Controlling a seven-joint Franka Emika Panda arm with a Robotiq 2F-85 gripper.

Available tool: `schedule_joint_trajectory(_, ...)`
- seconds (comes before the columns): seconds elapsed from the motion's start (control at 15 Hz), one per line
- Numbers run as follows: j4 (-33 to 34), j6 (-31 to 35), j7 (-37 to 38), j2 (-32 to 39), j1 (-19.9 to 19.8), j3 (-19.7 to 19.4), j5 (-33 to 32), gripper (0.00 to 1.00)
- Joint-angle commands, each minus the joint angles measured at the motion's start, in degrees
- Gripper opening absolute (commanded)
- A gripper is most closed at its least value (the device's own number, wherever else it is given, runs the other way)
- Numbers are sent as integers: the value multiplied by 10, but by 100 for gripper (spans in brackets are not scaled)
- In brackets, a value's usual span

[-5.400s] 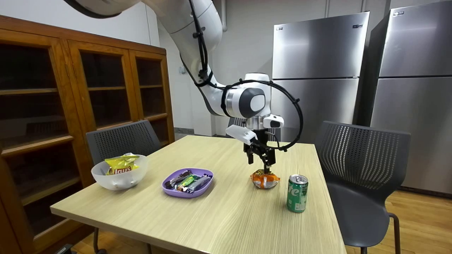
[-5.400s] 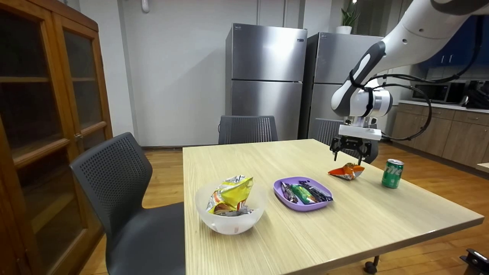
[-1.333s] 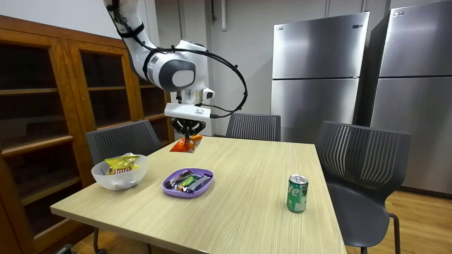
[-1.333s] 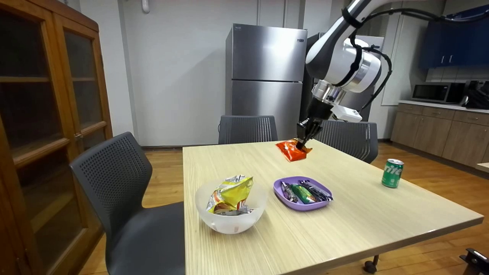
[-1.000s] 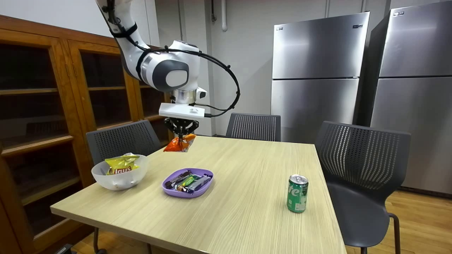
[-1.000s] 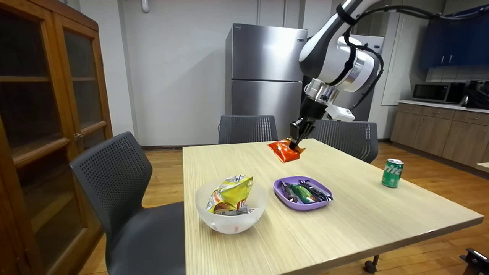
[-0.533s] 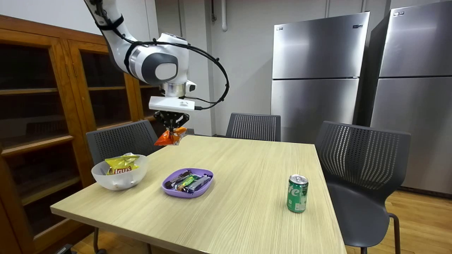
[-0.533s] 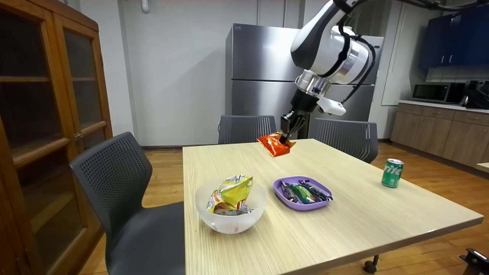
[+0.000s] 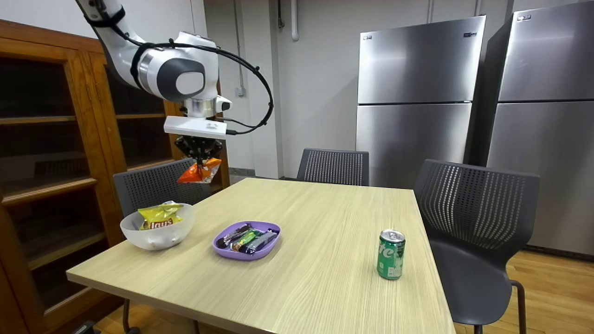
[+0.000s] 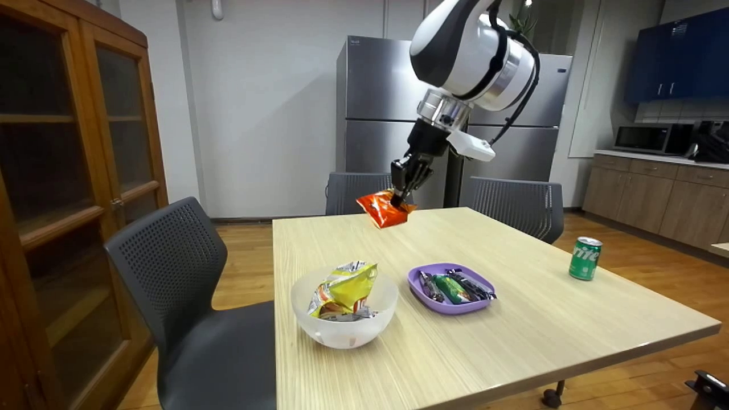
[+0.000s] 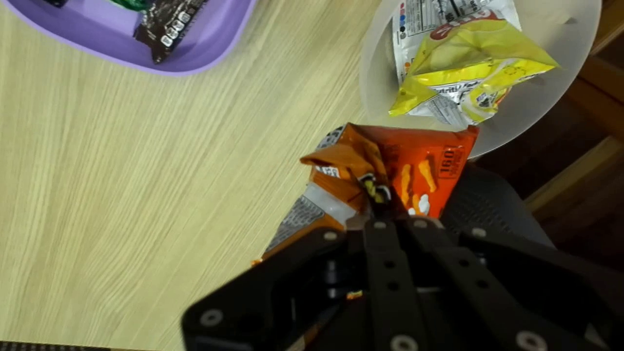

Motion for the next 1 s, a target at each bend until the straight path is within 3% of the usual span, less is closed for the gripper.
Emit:
schedule_joint_trajectory(0.0,-30,6,51,-25,39,-7,-35,0)
schedule_joint_trajectory(0.93,-45,8,82,-11,110,18,-107,0)
